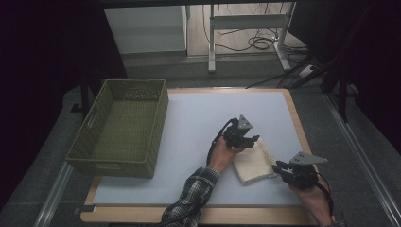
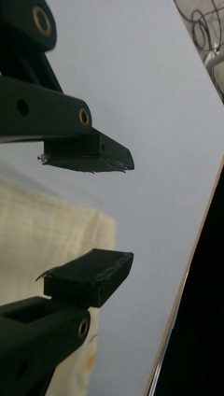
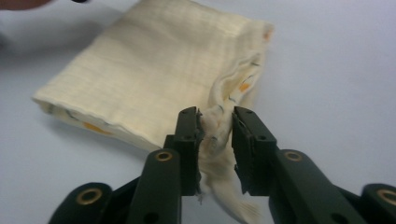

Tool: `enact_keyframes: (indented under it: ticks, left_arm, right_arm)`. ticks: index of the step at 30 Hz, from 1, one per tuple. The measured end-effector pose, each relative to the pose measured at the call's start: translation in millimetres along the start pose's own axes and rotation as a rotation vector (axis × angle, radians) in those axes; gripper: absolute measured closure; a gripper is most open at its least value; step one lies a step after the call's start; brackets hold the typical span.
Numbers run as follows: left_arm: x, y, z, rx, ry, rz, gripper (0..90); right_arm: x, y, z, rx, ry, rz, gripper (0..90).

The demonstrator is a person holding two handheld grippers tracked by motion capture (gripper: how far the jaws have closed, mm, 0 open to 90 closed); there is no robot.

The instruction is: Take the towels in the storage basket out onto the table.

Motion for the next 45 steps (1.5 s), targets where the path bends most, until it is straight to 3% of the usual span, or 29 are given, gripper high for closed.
enact_keyframes:
  ticks: [6,11,15,18,22,26,31,32,36,39,45]
  left_arm:
    - [-17.1,-19.7,9.8,0.007,-0.022,0.012,41.0]
    - [-30.6,-35.7,16.6,0.027,-0.028,0.030,39.4]
    - [-42.0,-45.0,21.2,0.028,-0.045,0.060,42.1]
    - [-52.8,-48.5,25.3,0.030,-0.068,0.084,43.3]
    - [-59.4,-46.3,27.3,0.023,-0.077,0.107,43.3]
    - [-63.6,-38.8,26.7,0.032,-0.058,0.151,43.3]
    - [-67.4,-31.6,25.2,0.058,-0.034,0.184,42.7]
    - [-69.5,-30.1,25.7,0.054,-0.040,0.183,41.7]
    - [-70.9,-29.4,28.6,0.028,-0.058,0.179,42.0]
    - [-70.7,-29.1,28.3,0.015,-0.053,0.177,44.3]
    - [-66.4,-28.1,24.1,-0.028,-0.020,0.201,60.2]
  right_arm:
    - [-2.6,-14.7,-14.9,-0.069,0.026,-0.006,61.7]
    - [8.1,-14.1,-12.8,-0.077,0.015,-0.028,57.1]
    - [19.3,-2.6,-6.1,-0.062,0.000,-0.021,54.3]
    - [17.8,12.9,-5.9,-0.055,0.027,0.031,54.0]
    - [11.1,15.8,-6.8,-0.045,0.046,0.054,52.9]
    - [2.0,14.8,-9.0,-0.046,0.048,0.085,48.7]
    - [-5.5,18.4,-14.4,-0.014,0.099,0.097,45.9]
    - [-6.6,20.5,-15.0,-0.002,0.121,0.092,45.7]
    - [-7.7,21.4,-14.7,0.002,0.113,0.081,45.7]
    - [-7.9,21.5,-14.5,0.002,0.117,0.081,46.3]
    - [-5.6,22.3,-10.1,-0.011,0.128,0.097,55.7]
Point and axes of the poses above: each handheld gripper's, and its own axes: y roughly forward along the jaws, x roughly out of its top, z roughly to its left, the point moved 2 cm from there along y, roughly forward along the jaws, and after that the axes turned 2 degrees about z, right-handed, at the moved point
